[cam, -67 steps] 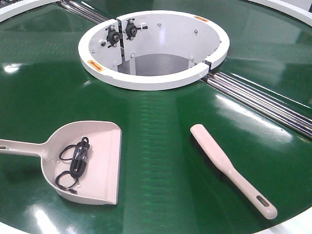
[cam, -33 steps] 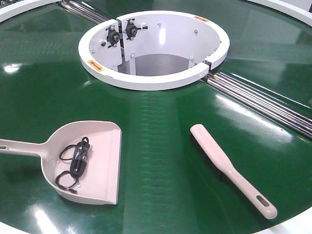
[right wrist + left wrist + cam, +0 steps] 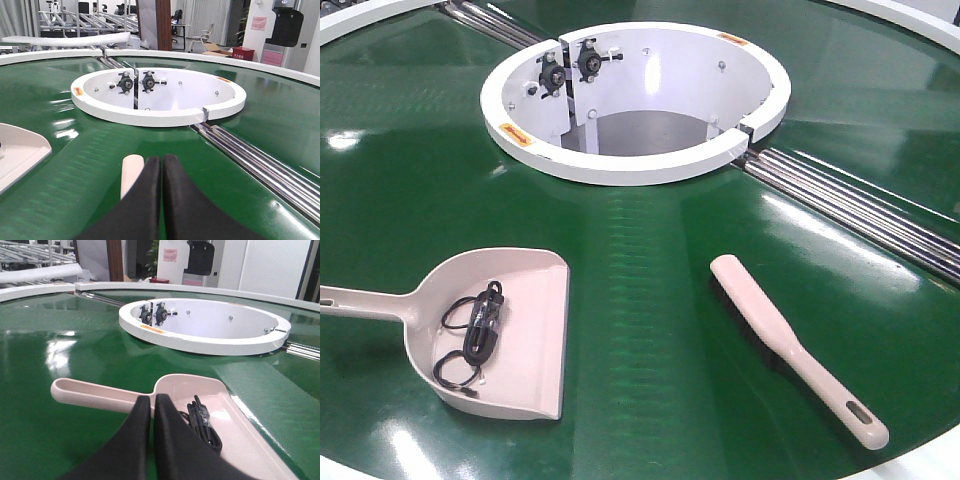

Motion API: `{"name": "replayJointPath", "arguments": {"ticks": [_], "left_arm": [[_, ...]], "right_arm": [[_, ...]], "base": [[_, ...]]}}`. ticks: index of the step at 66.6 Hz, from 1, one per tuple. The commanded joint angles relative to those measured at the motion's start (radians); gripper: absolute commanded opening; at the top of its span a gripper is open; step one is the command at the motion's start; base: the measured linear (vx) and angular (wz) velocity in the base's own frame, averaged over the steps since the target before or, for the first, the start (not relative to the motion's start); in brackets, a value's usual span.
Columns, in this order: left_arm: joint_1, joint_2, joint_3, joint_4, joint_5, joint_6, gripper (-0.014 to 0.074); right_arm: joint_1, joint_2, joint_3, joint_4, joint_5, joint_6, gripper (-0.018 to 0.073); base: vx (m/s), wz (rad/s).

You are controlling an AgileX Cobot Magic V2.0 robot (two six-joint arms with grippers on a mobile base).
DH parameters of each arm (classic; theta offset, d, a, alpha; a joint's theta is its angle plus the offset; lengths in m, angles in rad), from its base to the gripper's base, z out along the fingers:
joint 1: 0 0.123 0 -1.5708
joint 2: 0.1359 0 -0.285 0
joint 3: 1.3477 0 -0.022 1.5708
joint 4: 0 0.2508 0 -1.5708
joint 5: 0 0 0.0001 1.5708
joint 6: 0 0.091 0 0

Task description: Clean and inspect green conveyor with broom and dustpan

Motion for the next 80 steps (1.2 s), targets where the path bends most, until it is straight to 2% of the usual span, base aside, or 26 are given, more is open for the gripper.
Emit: {"name": "replayJointPath", "arguments": {"ticks": [1, 61, 66, 74, 80], "left_arm": [[0.003, -0.015, 0.014, 0.006, -0.064, -0.018, -0.0007], [0.003, -0.014, 0.014, 0.005, -0.066, -0.018, -0.0006], [0.003, -0.014, 0.014, 0.005, -0.066, -0.018, -0.0006], [0.003, -0.014, 0.014, 0.006, -0.066, -0.018, -0.0006], [0.003, -0.014, 0.014, 0.006, -0.066, -0.018, -0.0006]], "right_arm": [[-0.003, 0.012, -0.026, 0.003, -0.079, -0.011, -0.0008], [-0.004, 0.012, -0.025, -0.009, -0.075, -0.016, -0.0008], [-0.039, 0.012, -0.005, -0.077, -0.071, -0.017, -0.0008], [-0.143, 0.012, 0.062, -0.093, -0.108, 0.055, -0.0008], [-0.166, 0.0, 0.146, -0.149, -0.169, 0.103, -0.0008]], "base": [[0.0, 0.0], [0.0, 0.0], [0.0, 0.0], [0.0, 0.0], [0.0, 0.0]]}}
